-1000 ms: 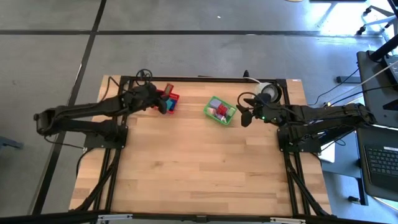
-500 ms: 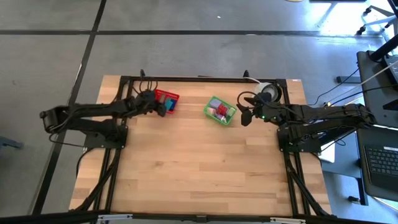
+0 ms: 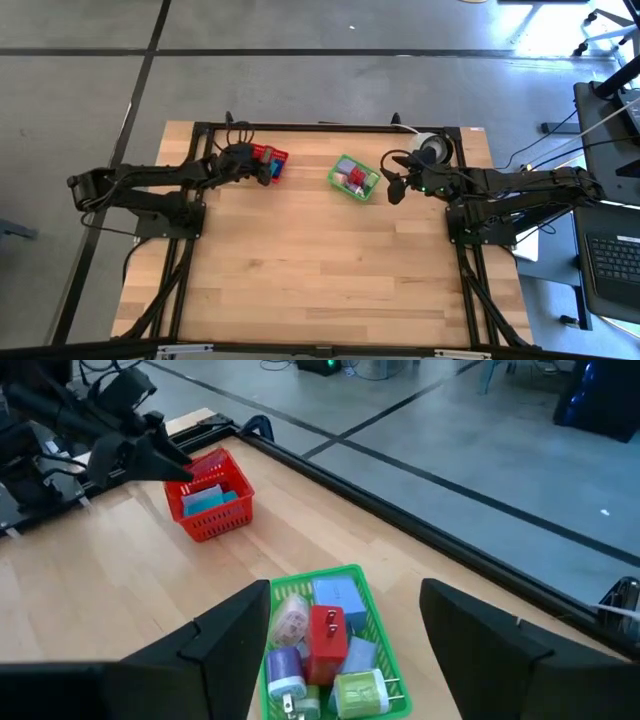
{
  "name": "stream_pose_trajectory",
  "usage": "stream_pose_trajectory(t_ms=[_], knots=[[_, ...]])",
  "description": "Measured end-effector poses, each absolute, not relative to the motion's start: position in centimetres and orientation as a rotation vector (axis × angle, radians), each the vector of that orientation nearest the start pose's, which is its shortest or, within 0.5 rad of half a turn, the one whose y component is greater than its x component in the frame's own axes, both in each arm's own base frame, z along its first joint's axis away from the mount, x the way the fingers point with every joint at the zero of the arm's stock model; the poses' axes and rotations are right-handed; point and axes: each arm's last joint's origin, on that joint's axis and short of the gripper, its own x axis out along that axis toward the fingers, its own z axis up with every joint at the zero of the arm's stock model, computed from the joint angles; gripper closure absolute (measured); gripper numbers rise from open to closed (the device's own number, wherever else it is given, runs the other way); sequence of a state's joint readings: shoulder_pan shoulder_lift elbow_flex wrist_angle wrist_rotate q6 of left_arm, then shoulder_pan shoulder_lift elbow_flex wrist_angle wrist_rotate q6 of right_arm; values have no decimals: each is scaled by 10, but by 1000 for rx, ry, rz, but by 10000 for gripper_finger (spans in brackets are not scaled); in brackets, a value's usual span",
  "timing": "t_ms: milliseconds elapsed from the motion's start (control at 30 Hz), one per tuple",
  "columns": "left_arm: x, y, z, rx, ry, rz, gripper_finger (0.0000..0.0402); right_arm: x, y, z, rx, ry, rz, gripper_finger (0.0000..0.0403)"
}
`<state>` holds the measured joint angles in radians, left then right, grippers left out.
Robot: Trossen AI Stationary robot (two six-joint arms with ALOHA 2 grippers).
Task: Pick & Place Office items
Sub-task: Put the red digital clock into the red bin
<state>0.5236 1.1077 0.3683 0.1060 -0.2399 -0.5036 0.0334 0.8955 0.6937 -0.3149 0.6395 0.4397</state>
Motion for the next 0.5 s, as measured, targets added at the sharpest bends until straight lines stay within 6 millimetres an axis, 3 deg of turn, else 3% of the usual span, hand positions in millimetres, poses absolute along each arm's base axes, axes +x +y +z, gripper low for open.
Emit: stream_pose_trajectory(t_ms=[500], knots=[[172,104,162,-581,473,767,210,187,-11,274,232,359,-685,141]])
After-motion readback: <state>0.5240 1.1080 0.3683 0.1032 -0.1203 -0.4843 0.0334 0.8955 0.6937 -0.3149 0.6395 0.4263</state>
